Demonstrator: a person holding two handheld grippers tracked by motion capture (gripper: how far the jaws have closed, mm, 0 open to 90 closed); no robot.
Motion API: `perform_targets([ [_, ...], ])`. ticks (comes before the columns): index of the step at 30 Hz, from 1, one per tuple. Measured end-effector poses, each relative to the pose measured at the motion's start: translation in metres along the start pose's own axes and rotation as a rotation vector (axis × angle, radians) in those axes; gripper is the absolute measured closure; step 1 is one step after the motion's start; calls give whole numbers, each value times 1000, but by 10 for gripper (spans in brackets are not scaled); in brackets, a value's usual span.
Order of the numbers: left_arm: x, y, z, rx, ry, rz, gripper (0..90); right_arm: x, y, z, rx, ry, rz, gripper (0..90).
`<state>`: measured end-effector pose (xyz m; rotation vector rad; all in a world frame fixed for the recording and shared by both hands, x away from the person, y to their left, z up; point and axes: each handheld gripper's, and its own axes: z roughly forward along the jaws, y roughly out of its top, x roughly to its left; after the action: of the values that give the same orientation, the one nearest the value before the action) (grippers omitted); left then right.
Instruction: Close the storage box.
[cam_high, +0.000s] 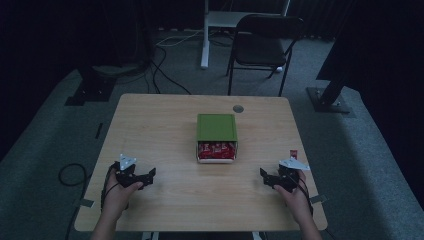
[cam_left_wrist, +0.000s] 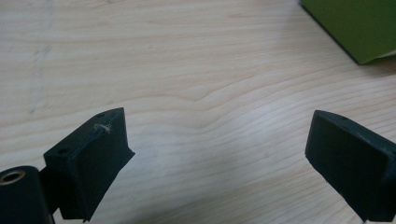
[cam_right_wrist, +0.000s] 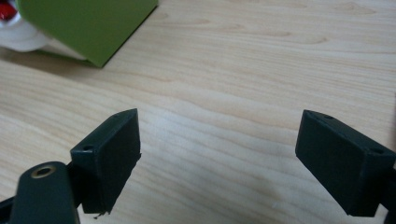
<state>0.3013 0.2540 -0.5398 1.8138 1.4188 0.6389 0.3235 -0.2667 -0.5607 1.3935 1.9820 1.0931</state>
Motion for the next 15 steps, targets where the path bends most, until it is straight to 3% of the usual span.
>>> perform_targets([
  [15, 14, -14, -10, 7, 84, -52, 68, 1, -9, 2, 33, -34, 23, 135],
])
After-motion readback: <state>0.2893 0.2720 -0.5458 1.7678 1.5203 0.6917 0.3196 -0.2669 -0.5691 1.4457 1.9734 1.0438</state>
